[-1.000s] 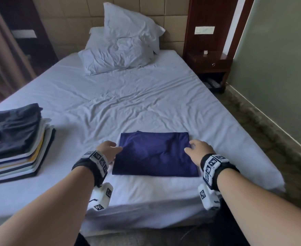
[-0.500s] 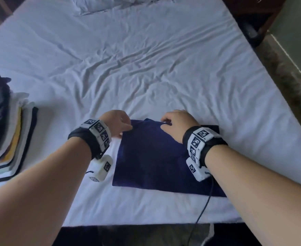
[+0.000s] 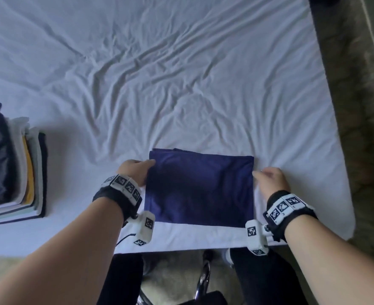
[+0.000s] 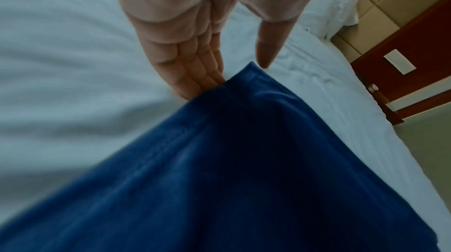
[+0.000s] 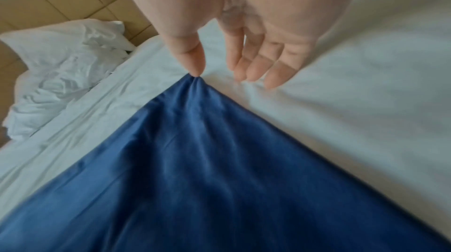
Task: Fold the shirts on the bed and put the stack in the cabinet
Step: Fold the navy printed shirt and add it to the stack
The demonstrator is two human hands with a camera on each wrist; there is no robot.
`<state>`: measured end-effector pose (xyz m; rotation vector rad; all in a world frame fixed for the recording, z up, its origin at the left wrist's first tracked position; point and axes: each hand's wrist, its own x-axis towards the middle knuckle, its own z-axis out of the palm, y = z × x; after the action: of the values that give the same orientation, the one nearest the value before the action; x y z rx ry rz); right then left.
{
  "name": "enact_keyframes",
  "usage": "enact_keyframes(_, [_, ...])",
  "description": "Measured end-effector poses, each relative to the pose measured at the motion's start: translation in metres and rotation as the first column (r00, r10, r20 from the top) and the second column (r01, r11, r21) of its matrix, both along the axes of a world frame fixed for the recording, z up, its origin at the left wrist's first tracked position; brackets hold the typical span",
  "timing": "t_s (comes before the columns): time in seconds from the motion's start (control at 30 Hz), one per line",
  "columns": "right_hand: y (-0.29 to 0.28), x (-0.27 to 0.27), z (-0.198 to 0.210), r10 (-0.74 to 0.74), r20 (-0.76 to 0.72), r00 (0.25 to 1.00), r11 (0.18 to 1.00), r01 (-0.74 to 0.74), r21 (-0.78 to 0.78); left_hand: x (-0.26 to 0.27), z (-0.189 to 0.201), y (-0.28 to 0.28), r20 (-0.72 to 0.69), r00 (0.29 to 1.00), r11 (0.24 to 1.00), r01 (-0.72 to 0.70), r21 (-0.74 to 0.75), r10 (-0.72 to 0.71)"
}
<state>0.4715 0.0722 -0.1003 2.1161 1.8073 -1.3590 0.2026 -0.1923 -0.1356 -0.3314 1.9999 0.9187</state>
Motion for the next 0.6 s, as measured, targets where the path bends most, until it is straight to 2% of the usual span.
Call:
enact_keyframes(0.07, [0.005, 0.002, -0.017, -0.023, -0.077, 0.997, 0.995, 0.015, -0.102, 0.003, -0.002, 0.005, 0.072, 0.997, 0.999, 0.029, 0.033, -0.031])
enact_keyframes(0.13, [0.012, 0.001, -0.033, -0.039, -0.153, 0.987, 0.986, 0.014, -0.165, 0.011, 0.02, 0.019, 0.113, 0.991, 0.996, 0.068, 0.063, -0.074])
enact_keyframes(0.3, [0.004, -0.04, 0.019, -0.077, -0.229, 0.971, 0.966, 0.016, -0.256, 0.029, 0.064, 0.027, 0.138, 0.99, 0.976, -0.06, 0.209, 0.031])
enact_keyframes(0.4, [0.007, -0.058, 0.051, -0.014, -0.252, 0.968, 0.975, -0.042, -0.216, 0.027, 0.097, 0.02, 0.119, 0.99, 0.958, -0.107, 0.264, 0.078])
enact_keyframes(0.5, [0.013, -0.078, 0.089, 0.11, -0.171, 0.979, 0.983, -0.133, -0.13, 0.017, 0.129, 0.01, 0.038, 0.998, 0.976, -0.048, 0.212, 0.041])
enact_keyframes(0.6, [0.017, -0.084, 0.109, 0.23, -0.077, 0.97, 0.965, -0.238, -0.115, 0.006, 0.141, 0.004, 0.016, 1.0, 0.982, -0.005, 0.19, 0.002])
